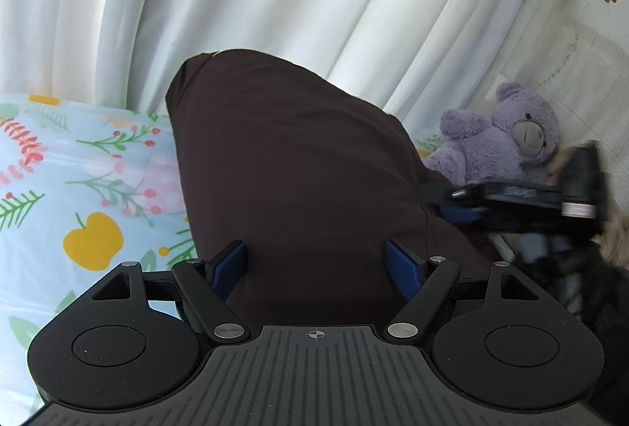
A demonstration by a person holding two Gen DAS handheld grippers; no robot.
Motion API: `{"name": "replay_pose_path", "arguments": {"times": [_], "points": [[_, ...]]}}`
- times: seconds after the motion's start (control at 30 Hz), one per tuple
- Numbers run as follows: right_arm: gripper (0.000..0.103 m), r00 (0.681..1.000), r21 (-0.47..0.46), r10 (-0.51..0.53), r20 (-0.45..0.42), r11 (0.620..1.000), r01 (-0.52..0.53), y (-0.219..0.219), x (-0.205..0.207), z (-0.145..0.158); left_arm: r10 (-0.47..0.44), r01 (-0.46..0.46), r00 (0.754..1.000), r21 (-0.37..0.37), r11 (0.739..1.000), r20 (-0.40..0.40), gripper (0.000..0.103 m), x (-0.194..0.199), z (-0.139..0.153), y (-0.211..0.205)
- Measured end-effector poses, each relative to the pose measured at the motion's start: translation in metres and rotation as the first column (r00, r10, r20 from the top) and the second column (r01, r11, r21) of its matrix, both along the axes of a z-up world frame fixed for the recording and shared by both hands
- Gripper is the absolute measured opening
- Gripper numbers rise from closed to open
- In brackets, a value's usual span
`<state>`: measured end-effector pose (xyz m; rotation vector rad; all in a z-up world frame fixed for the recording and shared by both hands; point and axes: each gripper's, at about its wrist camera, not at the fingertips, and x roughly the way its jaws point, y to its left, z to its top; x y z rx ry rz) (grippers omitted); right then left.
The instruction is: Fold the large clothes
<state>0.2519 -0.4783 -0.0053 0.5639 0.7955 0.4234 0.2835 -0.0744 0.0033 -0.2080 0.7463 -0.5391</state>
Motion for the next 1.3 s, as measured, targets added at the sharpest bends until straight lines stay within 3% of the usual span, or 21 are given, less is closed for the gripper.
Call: {"name": "replay_pose_path", "arguments": {"times": [0.07,0.1,0.2,0.33,0.47,0.57,0.63,0.7,0.77,0.87,0.93,1.0,1.07,1.13,1.2,1.23,1.3], "points": [[0.017,0.998,-0.022,0.002,0.060,1.000,-0.001,0.009,-0.004,0.006,0.002,-0.002,1.000,0.011,1.000,-0.004,0.081,0.001,-0.001,-0.001],[0.013,0.995,-0.089,-0.013,0.102,0.996,0.022,0.017,-0.011,0.014,0.005,-0.005,1.000,0.009,1.000,-0.003,0.081,0.001,-0.002,0.000],[0.010,0.966,-0.328,-0.017,0.259,0.939,0.104,0.049,-0.047,0.046,0.009,-0.009,1.000,0.011,1.000,-0.002,0.081,0.000,0.001,-0.001],[0.009,0.917,-0.424,-0.072,0.393,0.870,0.250,0.054,-0.087,0.063,-0.034,0.033,0.998,0.033,0.999,0.045,0.081,-0.008,0.008,-0.013],[0.009,0.933,-0.520,-0.124,0.337,0.802,0.294,0.050,-0.086,0.031,-0.091,0.083,0.992,0.087,0.993,0.093,0.081,-0.013,0.010,-0.036],[0.011,0.937,-0.538,-0.159,0.310,0.784,0.311,0.040,-0.083,0.010,-0.138,0.123,0.982,0.115,0.986,0.132,0.082,-0.017,0.010,-0.054],[0.014,0.943,-0.535,-0.161,0.290,0.790,0.299,0.032,-0.077,-0.005,-0.172,0.152,0.972,0.131,0.980,0.163,0.088,-0.018,0.007,-0.065],[0.016,0.947,-0.477,-0.174,0.270,0.830,0.289,0.020,-0.071,-0.021,-0.186,0.162,0.965,0.139,0.977,0.187,0.090,-0.017,0.002,-0.073],[0.030,0.945,-0.409,-0.211,0.251,0.862,0.301,0.006,-0.072,-0.018,-0.189,0.165,0.963,0.135,0.977,0.190,0.094,-0.014,-0.004,-0.078],[0.036,0.933,-0.433,-0.271,0.237,0.830,0.352,-0.001,-0.077,0.016,-0.191,0.167,0.962,0.134,0.977,0.193,0.095,-0.014,-0.007,-0.075],[0.037,0.899,-0.422,-0.319,0.300,0.800,0.425,0.001,-0.083,0.043,-0.199,0.172,0.959,0.147,0.974,0.200,0.096,-0.016,-0.008,-0.073],[0.037,0.892,-0.320,-0.308,0.331,0.853,0.413,0.001,-0.079,0.064,-0.197,0.171,0.960,0.137,0.976,0.201,0.096,-0.016,-0.010,-0.072],[0.037,0.918,-0.218,-0.266,0.296,0.916,0.336,0.006,-0.062,0.071,-0.193,0.170,0.960,0.127,0.977,0.202,0.096,-0.016,-0.010,-0.071],[0.036,0.935,-0.210,-0.234,0.267,0.933,0.294,0.018,-0.038,0.064,-0.190,0.167,0.961,0.122,0.978,0.204,0.096,-0.016,-0.010,-0.071],[0.035,0.941,-0.268,-0.234,0.245,0.916,0.297,0.030,-0.015,0.042,-0.186,0.164,0.961,0.120,0.979,0.203,0.097,-0.016,-0.010,-0.071],[0.027,0.943,-0.315,-0.230,0.241,0.900,0.300,0.033,-0.005,0.028,-0.185,0.163,0.962,0.121,0.979,0.202,0.097,-0.016,-0.010,-0.071],[0.027,0.939,-0.319,-0.235,0.249,0.896,0.309,0.029,0.002,0.002,-0.188,0.167,0.963,0.120,0.979,0.194,0.096,-0.015,-0.005,-0.068]]}}
